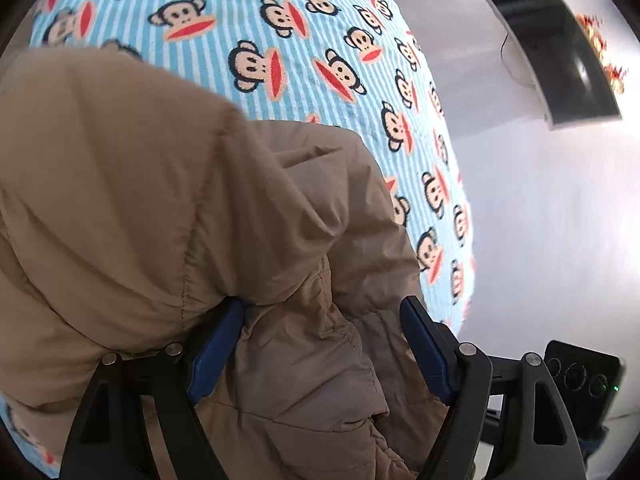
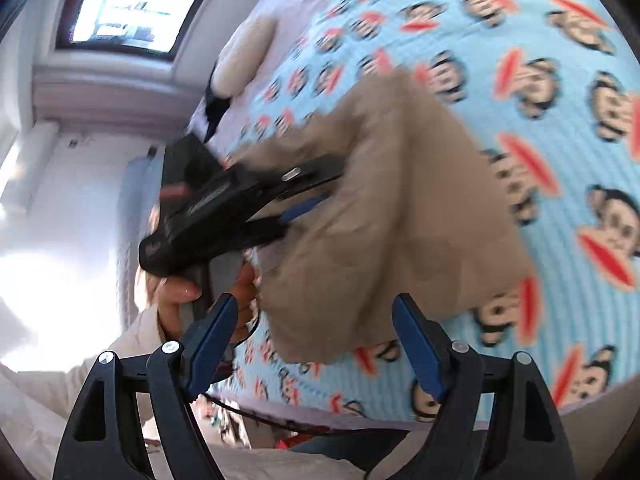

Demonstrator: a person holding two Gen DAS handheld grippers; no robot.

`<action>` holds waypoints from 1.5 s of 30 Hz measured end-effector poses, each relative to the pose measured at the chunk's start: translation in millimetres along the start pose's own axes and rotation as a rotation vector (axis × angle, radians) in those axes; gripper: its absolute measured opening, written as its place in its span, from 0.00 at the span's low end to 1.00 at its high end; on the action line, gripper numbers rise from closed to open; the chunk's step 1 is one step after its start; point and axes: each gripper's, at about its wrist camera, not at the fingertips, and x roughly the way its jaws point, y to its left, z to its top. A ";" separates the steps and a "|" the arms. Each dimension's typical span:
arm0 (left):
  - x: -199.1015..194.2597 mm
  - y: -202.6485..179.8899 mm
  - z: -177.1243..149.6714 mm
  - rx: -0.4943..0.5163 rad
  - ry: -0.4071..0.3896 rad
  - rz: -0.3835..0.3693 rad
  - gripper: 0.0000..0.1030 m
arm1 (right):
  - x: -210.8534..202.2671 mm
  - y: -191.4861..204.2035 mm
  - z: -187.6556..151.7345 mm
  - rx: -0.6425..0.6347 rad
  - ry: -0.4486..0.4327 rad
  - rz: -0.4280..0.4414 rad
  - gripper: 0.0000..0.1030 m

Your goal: Fold large clothes

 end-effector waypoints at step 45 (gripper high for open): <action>-32.6 32.5 39.8 0.100 -0.359 0.464 0.78 | 38.7 -87.3 149.9 0.059 0.005 -0.090 0.08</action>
